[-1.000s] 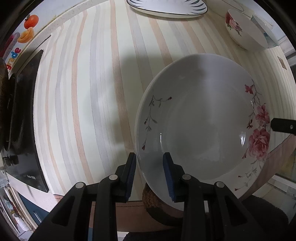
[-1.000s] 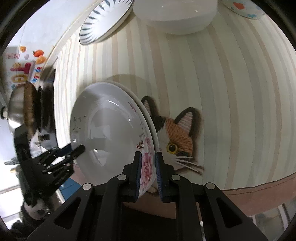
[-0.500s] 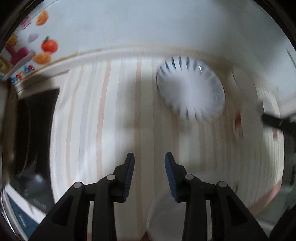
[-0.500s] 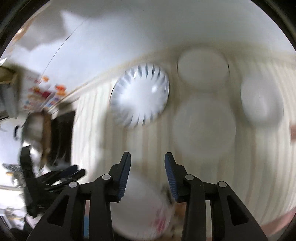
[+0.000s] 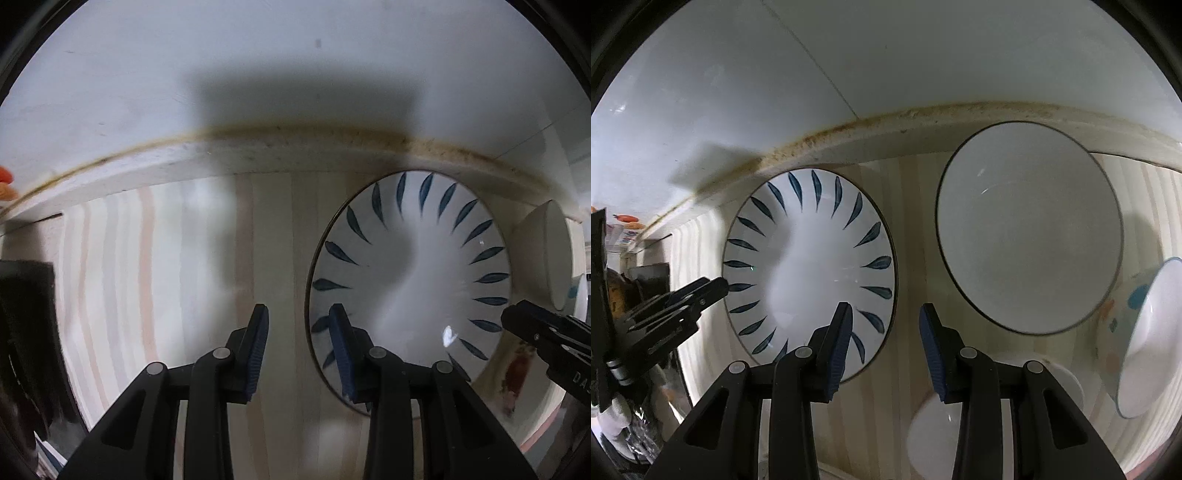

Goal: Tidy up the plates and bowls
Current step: 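Reach to the blue-leaf plate and grasp its rim with both grippers, then carry the blue-leaf plate and lower it onto the plate stack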

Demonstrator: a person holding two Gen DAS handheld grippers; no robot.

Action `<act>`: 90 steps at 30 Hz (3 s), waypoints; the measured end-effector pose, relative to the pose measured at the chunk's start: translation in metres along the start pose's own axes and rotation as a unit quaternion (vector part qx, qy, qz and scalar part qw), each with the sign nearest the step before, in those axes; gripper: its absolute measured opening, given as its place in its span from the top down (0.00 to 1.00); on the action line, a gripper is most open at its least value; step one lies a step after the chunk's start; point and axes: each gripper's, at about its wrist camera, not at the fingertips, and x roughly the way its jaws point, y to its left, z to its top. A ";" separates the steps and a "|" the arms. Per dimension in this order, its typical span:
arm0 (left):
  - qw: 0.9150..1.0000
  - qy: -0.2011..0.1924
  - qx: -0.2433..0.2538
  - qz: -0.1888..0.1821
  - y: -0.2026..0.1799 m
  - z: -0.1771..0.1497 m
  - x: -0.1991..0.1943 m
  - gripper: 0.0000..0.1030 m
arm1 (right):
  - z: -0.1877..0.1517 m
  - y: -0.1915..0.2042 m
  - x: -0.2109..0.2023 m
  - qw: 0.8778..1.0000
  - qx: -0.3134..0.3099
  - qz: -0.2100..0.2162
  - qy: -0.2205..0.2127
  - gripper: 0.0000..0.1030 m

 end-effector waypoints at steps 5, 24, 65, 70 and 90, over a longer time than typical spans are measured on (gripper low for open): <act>0.999 0.013 -0.006 -0.031 0.002 0.014 0.017 0.68 | 0.009 -0.004 0.019 1.000 0.012 -0.009 0.010 0.70; 1.000 0.001 0.020 -0.014 -0.002 0.012 0.007 0.79 | 0.008 0.003 0.003 1.000 0.000 0.006 0.013 0.90; 1.000 0.010 0.011 -0.011 -0.007 -0.213 -0.036 0.79 | -0.245 0.001 -0.040 0.993 -0.059 0.062 0.079 0.90; 1.000 0.023 0.013 -0.007 -0.010 -0.213 -0.018 0.79 | -0.251 -0.008 -0.023 0.993 -0.057 0.054 0.093 0.90; 0.999 0.037 -0.022 -0.010 -0.014 -0.219 0.002 0.78 | -0.251 -0.014 -0.014 0.991 -0.043 0.058 0.109 0.79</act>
